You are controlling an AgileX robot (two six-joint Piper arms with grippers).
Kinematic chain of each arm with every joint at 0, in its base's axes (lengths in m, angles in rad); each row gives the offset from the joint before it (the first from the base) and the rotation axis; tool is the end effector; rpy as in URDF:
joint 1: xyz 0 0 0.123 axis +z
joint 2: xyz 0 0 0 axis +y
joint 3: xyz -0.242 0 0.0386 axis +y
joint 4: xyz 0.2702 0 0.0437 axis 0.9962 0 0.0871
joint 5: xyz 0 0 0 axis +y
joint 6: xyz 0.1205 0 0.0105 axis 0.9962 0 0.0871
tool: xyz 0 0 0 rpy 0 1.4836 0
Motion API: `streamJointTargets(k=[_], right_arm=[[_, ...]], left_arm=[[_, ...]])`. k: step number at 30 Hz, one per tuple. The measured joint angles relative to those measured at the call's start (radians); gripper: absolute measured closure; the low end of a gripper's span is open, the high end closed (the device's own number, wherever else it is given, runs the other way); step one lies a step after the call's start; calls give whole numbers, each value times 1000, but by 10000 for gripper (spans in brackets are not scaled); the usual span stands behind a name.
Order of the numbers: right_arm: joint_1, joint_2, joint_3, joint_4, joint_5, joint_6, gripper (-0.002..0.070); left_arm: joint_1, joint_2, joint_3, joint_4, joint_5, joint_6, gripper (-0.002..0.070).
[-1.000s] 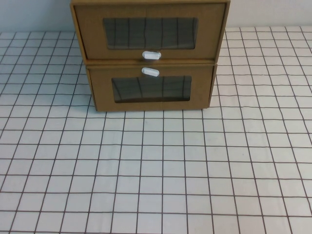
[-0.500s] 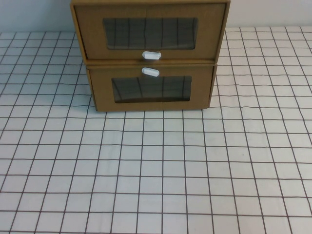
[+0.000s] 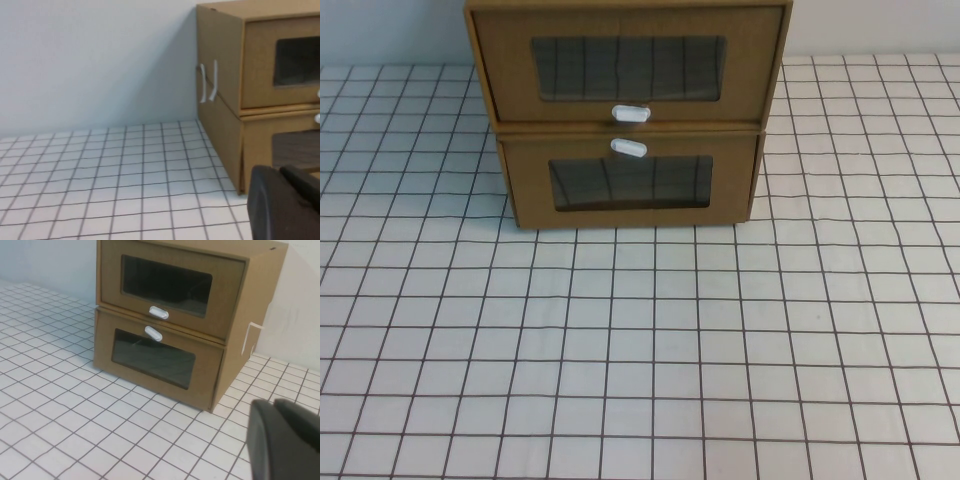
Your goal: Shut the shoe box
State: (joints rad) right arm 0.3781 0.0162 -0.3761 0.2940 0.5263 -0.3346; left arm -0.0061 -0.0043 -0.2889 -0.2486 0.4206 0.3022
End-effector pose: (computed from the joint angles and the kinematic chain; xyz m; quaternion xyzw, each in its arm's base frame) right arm 0.1009 0.0590 0.2943 -0.2131 0.6960 0.1545 0.6680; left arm 0.1241 -0.0129 0.2770 0.0639 0.7143 -0.0123 0.6968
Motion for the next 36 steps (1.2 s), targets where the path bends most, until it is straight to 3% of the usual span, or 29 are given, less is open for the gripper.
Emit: streamJointTargets(k=[4, 8, 12, 24, 36], right_arm=[[0, 0, 0, 0, 0, 0, 690], [0, 0, 0, 0, -1, 0, 690], [0, 0, 0, 0, -1, 0, 689], [0, 0, 0, 0, -2, 0, 690], [0, 0, 0, 0, -2, 0, 690]], left_arm=[[0, -5, 79, 57, -107, -11, 680], [0, -7, 170, 220, -119, -135, 680], [0, -7, 227, 296, -119, -218, 680], [-115, -7, 315, 301, -32, -238, 680], [-129, -7, 315, 301, -32, -240, 680]])
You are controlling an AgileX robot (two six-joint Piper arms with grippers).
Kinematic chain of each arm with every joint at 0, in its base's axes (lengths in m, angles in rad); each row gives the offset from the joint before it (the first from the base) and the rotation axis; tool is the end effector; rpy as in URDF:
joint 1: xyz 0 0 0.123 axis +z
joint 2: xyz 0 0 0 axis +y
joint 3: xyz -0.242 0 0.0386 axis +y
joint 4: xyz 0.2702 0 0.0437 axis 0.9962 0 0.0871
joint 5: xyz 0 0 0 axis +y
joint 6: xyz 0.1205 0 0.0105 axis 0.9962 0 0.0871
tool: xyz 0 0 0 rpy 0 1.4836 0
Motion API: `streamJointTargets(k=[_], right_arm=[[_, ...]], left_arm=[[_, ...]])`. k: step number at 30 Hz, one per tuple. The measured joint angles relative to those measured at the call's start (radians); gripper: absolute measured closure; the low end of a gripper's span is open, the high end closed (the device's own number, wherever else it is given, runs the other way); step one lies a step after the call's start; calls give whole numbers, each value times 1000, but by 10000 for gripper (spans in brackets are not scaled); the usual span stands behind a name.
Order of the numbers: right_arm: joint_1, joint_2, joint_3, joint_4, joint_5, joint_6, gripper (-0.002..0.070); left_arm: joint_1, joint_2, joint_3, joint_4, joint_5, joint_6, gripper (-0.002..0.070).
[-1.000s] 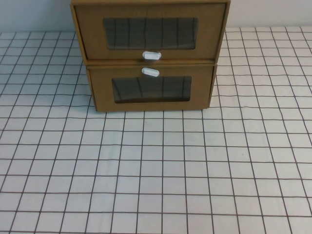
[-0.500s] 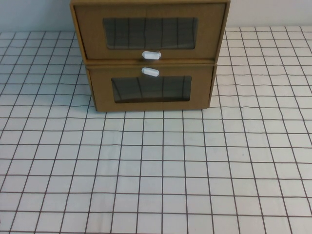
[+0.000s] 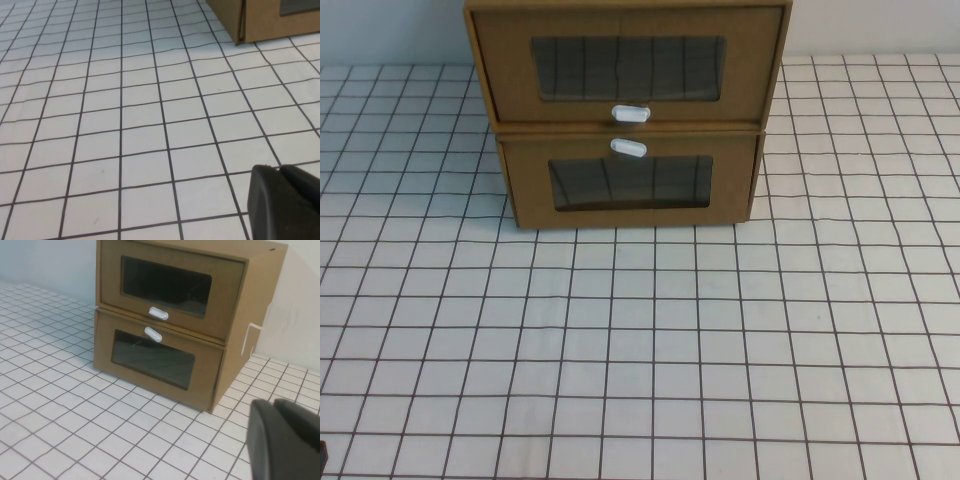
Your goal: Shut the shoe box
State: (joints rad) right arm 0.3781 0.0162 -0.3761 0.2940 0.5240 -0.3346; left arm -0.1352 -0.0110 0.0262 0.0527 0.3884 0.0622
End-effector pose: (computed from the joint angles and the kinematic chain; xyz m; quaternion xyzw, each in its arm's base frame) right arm 0.1010 0.0590 0.2946 -0.2127 0.6953 0.1545 0.6689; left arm 0.1424 -0.0169 0.1609 0.0936 0.8041 0.0010 0.5871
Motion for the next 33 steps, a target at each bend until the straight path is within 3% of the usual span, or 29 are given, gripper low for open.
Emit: streamJointTargets(k=[21, 33], right_arm=[[-15, -2, 57, -56, -41, 0, 689], [-340, -27, 382, -88, -344, 198, 690]], left_arm=[[0, 0, 0, 0, 1, 0, 680], [0, 0, 0, 0, 1, 0, 680]])
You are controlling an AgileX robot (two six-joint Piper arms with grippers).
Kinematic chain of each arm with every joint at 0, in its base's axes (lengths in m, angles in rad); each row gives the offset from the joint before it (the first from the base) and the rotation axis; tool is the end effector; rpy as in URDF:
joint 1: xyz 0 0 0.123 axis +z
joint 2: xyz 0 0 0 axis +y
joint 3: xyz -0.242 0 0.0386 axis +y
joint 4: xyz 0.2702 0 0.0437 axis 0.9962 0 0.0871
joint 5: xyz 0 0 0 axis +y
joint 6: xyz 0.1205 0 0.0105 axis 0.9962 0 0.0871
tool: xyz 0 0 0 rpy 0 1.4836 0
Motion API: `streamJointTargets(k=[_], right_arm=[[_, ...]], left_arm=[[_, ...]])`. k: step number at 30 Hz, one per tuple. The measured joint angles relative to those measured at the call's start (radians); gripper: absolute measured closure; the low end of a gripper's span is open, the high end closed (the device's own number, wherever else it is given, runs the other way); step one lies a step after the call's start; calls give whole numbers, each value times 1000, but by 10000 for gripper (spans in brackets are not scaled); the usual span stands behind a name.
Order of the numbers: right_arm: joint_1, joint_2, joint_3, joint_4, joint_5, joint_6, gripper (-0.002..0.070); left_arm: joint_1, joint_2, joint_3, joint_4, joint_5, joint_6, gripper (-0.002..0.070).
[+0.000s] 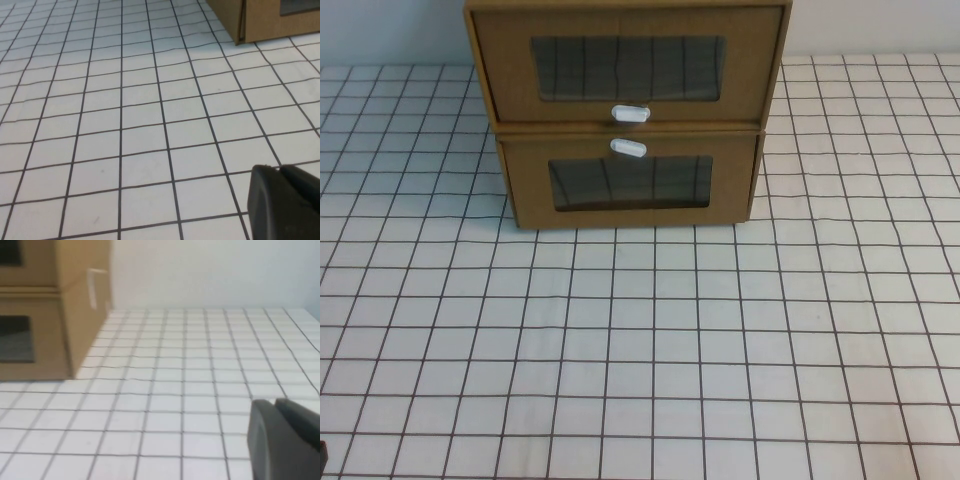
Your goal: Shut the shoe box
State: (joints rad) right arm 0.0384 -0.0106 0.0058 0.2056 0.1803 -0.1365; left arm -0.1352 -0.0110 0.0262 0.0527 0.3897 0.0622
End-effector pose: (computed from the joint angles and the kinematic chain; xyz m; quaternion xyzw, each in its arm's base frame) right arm 0.1478 0.0101 0.1938 -0.0023 0.7363 0.0487 0.6748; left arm 0.1423 -0.0169 0.1608 0.0936 0.8045 0.0010 0.5866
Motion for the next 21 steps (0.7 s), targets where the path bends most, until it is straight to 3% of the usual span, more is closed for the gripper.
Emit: streamJointTargets(k=[8, 13, 21], right_arm=[[-79, -2, 18, -77, 179, 81, 689], [-79, -2, 18, -134, 194, 198, 690], [-79, -4, 18, -152, 198, 211, 689]], left_arm=[[0, 0, 0, 0, 3, 0, 680], [0, 0, 0, 0, 3, 2, 680], [0, 0, 0, 0, 3, 4, 680]])
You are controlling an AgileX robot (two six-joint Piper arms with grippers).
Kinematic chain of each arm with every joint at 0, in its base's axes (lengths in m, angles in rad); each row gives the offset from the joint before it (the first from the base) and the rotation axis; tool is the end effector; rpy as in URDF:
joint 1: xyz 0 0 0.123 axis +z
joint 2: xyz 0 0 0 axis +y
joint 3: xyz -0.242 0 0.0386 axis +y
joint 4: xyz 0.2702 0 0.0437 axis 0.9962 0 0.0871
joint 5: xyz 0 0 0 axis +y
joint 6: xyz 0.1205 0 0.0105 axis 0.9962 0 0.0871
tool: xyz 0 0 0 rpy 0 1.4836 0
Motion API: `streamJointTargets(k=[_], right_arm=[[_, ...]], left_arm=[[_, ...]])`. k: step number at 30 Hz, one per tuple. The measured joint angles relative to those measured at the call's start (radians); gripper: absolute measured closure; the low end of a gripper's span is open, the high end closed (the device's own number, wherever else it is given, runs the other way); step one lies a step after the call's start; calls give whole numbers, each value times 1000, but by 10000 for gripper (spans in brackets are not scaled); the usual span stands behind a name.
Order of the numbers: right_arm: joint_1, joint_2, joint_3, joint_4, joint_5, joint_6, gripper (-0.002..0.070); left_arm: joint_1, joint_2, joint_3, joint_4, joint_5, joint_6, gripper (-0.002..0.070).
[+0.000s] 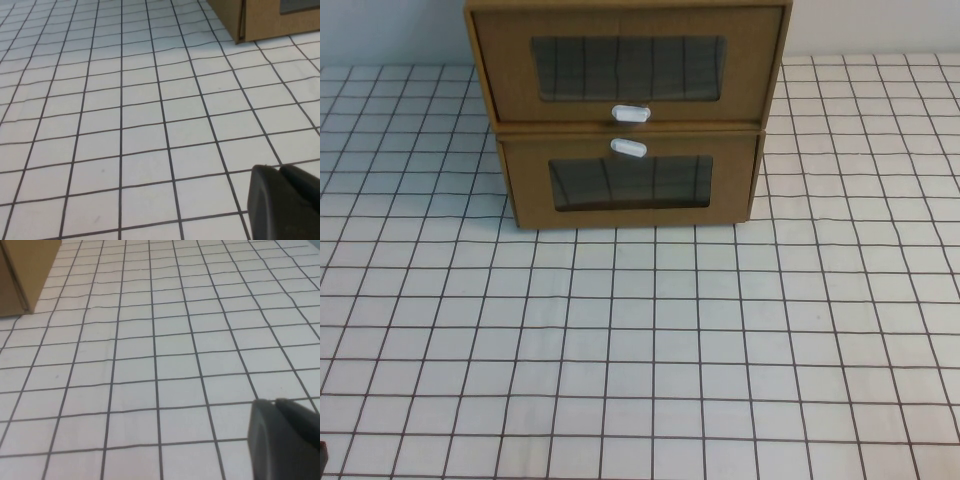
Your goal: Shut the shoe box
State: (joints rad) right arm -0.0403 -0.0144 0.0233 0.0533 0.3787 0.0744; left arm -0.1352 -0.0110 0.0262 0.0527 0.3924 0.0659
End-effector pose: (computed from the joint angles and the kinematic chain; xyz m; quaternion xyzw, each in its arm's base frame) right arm 0.1436 -0.0034 0.1636 0.0602 0.8025 0.0327 0.5927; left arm 0.1422 -0.0169 0.1605 0.0951 0.8051 0.0021 0.5855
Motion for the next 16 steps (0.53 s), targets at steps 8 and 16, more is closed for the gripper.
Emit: streamJointTargets(k=[8, 16], right_arm=[[0, 0, 0, 6, 1, 2, 690], [0, 0, 0, 8, 1, 2, 689]], left_arm=[[0, 0, 0, 0, 0, 0, 680], [0, 0, 0, 0, 0, 2, 680]])
